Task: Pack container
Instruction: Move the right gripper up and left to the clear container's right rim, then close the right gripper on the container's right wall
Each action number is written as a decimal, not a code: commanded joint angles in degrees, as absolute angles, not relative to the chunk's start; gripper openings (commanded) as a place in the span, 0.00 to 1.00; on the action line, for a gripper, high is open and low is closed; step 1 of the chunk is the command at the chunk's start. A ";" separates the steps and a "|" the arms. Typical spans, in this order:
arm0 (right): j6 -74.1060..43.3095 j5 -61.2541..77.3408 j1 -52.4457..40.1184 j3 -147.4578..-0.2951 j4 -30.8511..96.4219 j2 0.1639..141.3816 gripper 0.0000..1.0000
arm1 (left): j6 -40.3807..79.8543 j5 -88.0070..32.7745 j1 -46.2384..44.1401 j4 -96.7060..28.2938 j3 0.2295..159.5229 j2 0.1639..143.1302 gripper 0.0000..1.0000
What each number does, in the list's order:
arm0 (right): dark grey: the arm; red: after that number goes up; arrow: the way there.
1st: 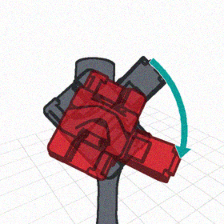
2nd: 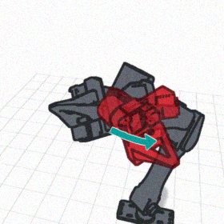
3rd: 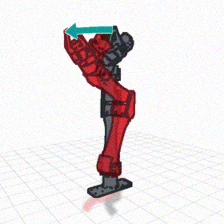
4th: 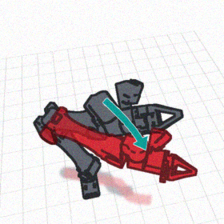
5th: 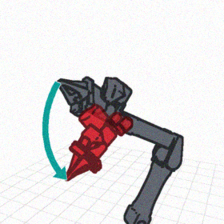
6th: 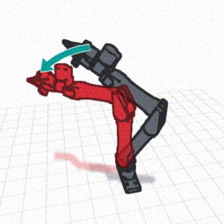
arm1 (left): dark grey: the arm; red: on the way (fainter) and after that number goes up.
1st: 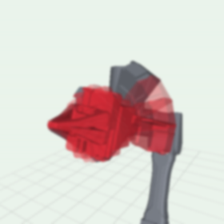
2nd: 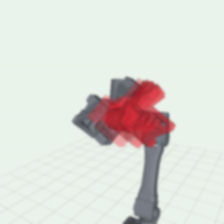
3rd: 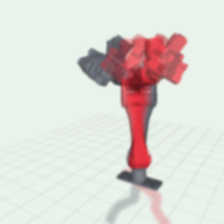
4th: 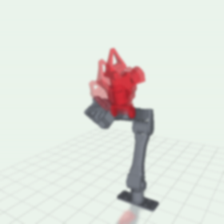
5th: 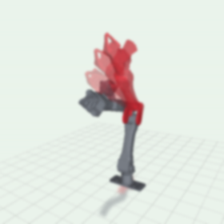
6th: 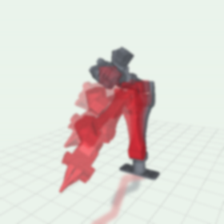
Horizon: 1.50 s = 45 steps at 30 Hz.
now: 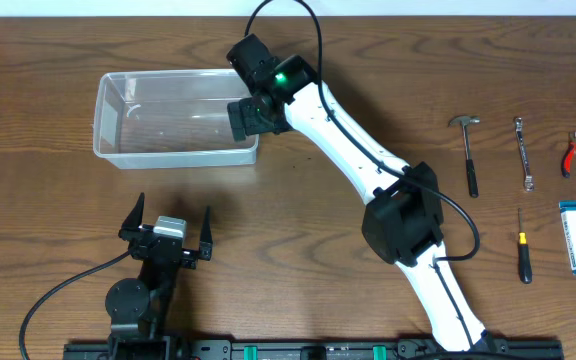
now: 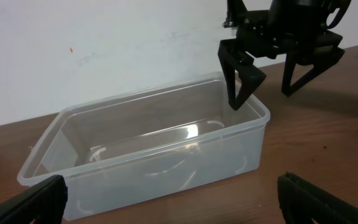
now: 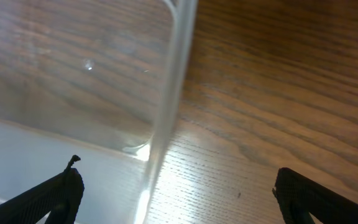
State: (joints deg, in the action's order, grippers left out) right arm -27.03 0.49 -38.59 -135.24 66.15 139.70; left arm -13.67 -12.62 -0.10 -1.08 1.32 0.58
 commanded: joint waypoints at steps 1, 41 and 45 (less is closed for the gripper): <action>-28.75 -0.23 -37.32 -136.27 66.22 139.55 0.99 | -13.39 -12.80 0.10 -2.94 0.23 0.23 0.98; -30.37 -0.60 -36.56 -136.25 65.56 143.17 0.99 | -13.39 -12.80 0.10 -2.94 0.23 0.23 0.98; -30.15 -0.62 -36.73 -136.11 65.56 143.61 0.99 | -13.39 -12.80 0.10 -2.94 0.23 0.23 0.98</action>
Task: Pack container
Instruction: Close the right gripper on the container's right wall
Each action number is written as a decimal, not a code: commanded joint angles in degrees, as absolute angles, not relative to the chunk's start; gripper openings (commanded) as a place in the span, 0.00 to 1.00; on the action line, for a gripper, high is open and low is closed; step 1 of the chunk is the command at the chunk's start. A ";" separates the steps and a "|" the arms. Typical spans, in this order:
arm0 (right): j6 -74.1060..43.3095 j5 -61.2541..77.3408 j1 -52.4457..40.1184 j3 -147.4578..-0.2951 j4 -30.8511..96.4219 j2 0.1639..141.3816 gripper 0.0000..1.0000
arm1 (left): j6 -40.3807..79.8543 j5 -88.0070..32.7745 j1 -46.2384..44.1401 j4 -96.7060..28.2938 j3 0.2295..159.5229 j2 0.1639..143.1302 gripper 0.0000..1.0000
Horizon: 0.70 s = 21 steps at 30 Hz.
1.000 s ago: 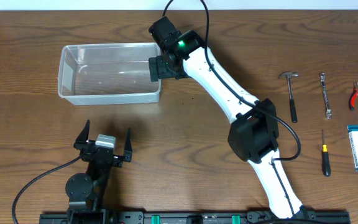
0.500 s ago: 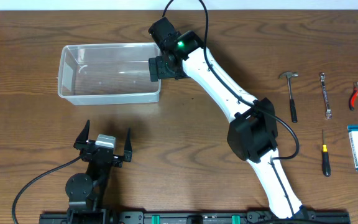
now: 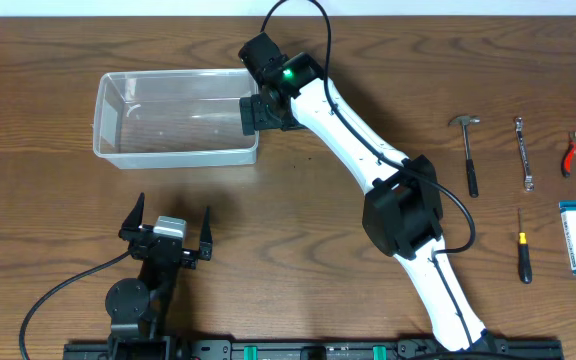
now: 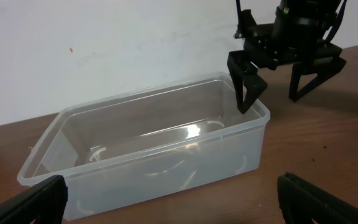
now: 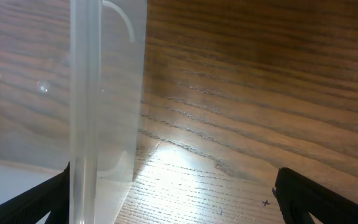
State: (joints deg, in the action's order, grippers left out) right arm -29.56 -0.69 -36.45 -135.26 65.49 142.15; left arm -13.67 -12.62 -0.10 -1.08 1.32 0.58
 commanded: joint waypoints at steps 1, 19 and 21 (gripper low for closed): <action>-30.15 -0.60 -36.80 -136.09 65.56 143.79 0.99 | -13.39 -12.80 0.10 -2.94 0.23 0.23 0.98; -30.20 -0.58 -37.39 -136.09 65.39 143.94 0.24 | -13.39 -12.80 0.10 -2.94 0.23 0.23 0.98; -30.17 -0.60 -37.47 -136.09 65.14 143.92 0.17 | -13.39 -12.80 0.10 -2.94 0.23 0.23 0.98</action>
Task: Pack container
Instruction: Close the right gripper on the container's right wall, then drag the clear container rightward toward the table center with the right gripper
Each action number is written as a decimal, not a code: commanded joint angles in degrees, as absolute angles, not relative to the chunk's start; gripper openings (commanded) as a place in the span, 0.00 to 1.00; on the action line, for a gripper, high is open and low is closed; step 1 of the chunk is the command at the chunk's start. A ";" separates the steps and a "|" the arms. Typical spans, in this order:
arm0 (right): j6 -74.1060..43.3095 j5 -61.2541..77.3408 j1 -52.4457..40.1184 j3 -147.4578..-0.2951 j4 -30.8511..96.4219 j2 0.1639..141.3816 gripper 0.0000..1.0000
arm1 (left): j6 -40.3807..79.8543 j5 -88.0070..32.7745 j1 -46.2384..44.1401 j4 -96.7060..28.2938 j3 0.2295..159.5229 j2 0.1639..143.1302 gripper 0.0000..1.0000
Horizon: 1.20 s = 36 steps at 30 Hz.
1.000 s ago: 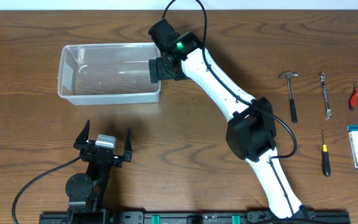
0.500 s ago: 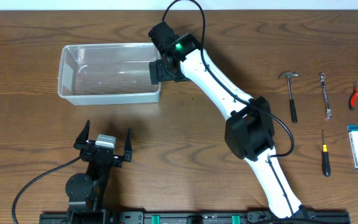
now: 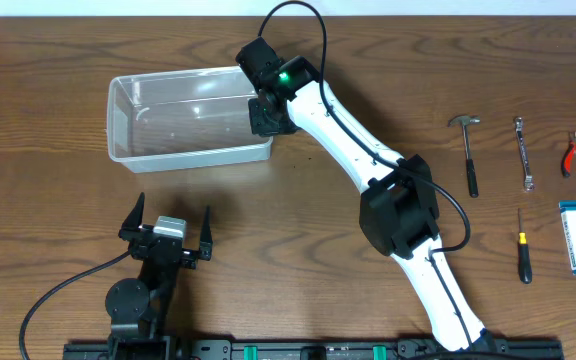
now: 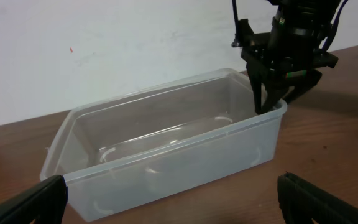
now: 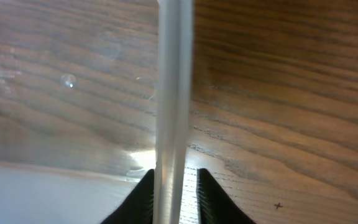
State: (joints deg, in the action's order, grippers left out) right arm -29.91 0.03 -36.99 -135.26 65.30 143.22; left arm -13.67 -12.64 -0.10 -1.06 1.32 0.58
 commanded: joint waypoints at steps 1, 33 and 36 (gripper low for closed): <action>-30.17 -0.60 -37.54 -136.09 65.08 143.92 0.13 | -13.39 -12.78 0.10 -2.94 0.23 0.23 0.98; -21.82 -8.38 -29.74 -168.18 97.34 143.90 0.01 | -13.39 -12.80 0.10 -2.94 0.23 0.23 0.98; -17.89 -0.60 -27.97 -168.68 97.32 142.98 0.01 | -13.39 -12.80 0.10 -2.94 0.23 0.23 0.98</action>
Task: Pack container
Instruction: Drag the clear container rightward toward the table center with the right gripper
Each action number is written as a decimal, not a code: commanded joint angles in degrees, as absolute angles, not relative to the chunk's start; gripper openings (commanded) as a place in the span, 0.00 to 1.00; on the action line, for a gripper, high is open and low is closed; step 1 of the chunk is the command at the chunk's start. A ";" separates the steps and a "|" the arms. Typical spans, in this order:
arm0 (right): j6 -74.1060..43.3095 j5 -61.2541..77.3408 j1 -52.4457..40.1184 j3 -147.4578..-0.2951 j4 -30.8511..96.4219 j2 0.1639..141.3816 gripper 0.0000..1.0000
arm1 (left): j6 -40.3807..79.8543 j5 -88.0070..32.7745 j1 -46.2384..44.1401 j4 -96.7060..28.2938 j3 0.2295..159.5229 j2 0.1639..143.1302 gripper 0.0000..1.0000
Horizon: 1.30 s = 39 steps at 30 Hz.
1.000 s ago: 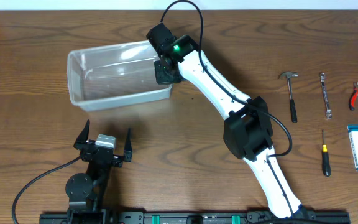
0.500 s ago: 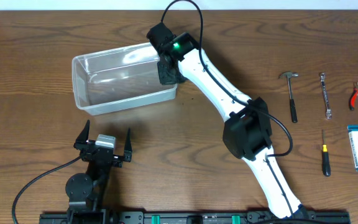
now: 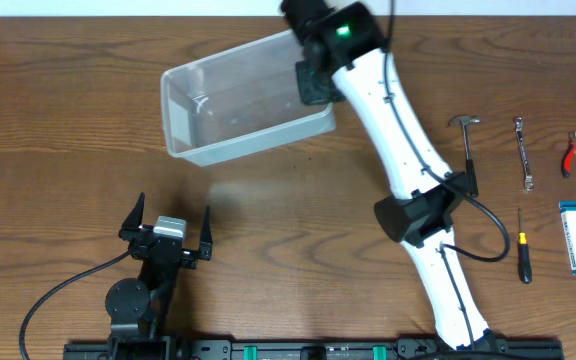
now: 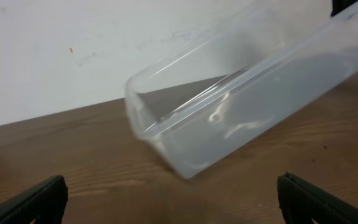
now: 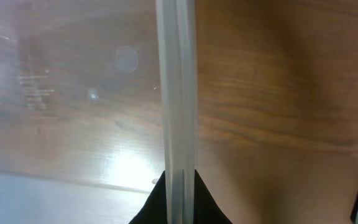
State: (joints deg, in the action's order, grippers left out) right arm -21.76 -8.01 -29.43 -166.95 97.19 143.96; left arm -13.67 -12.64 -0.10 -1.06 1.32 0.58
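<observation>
A clear plastic container [image 3: 243,95] hangs tilted above the table at the back middle, its right end up. My right gripper [image 3: 313,82] is shut on the container's right end wall [image 5: 176,99], one finger on each side of it. In the left wrist view the container [image 4: 241,87] slants up to the right, its lower left corner close to the wood. My left gripper [image 3: 168,232] rests open at the front left, far from the container, with nothing between its fingers [image 4: 23,200].
At the right side lie a hammer [image 3: 468,150], a wrench [image 3: 523,152], red pliers, a screwdriver [image 3: 523,258] and a blue box. A white wall stands behind the table.
The right gripper, still shut on the container's right wall, has moved right and up. The container now hangs tilted off the table, further right than before. The left arm has not moved.
The right gripper stood open over the container's right end, one finger inside. It was then lower, astride the wall, and later shut on it with the container shifted slightly right. Now the container is lifted, tilted and further right.
</observation>
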 commanded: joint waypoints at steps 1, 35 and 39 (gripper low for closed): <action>-17.32 0.78 -27.44 -168.68 97.32 142.50 0.01 | -13.39 -12.80 0.10 -2.94 0.23 0.23 0.98; -9.32 3.05 -11.77 -98.67 88.05 98.10 0.01 | -13.39 -12.80 0.10 -2.94 0.23 0.23 0.98; -9.34 3.25 -10.17 -94.74 85.41 97.62 0.01 | -13.39 -12.80 0.10 -2.94 0.23 0.23 0.98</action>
State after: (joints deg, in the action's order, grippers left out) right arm -10.41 0.43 -11.25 -96.07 86.26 100.88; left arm -13.67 -12.62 -0.10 -1.08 1.32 0.58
